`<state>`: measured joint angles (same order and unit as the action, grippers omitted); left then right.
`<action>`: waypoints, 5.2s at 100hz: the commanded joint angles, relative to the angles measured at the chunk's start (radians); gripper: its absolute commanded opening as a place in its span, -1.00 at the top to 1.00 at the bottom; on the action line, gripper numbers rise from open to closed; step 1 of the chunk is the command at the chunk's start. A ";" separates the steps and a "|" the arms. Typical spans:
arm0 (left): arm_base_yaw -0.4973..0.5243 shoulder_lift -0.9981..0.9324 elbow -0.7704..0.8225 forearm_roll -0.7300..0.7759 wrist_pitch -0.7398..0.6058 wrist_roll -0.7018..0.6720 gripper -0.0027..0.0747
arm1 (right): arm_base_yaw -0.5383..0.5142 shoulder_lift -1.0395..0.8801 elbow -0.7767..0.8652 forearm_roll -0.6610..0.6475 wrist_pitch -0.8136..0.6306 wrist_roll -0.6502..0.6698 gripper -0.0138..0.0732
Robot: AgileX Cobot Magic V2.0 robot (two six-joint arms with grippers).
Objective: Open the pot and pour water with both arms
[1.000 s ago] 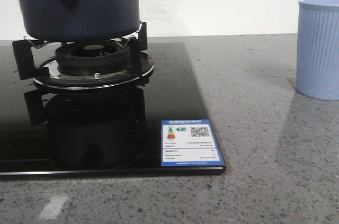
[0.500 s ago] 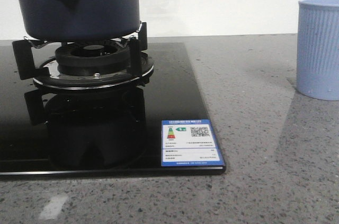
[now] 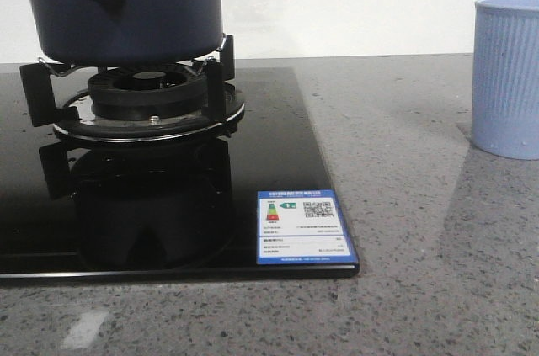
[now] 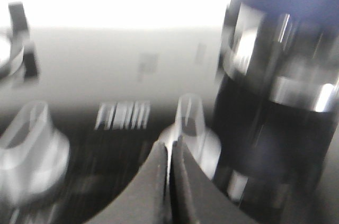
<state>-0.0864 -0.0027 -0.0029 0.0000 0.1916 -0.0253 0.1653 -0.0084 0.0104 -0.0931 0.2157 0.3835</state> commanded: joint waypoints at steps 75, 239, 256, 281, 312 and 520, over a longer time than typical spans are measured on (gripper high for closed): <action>0.002 0.192 -0.382 -0.277 0.102 0.083 0.98 | 0.001 0.164 -0.349 0.010 0.019 -0.037 0.84; -0.297 0.945 -1.077 -1.069 0.354 1.389 -0.33 | 0.001 0.485 -0.814 0.416 0.377 -0.492 -0.05; -0.264 0.985 -1.077 -1.123 0.216 1.389 -0.28 | 0.001 0.497 -0.814 0.413 0.357 -0.492 -0.83; -0.048 1.103 -1.077 -1.313 0.356 1.506 -0.26 | 0.001 0.509 -0.814 0.413 0.359 -0.492 -0.81; 0.007 1.267 -1.077 -1.552 0.473 1.846 -0.30 | 0.001 0.509 -0.814 0.413 0.355 -0.492 -0.81; -0.057 1.139 -1.214 -1.826 0.525 1.915 0.40 | 0.011 0.548 -0.380 0.315 -0.255 -0.492 -0.80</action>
<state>-0.1379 1.1890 -1.1772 -1.7473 0.6886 1.9126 0.1670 0.5294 -0.3989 0.2298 0.1758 -0.0964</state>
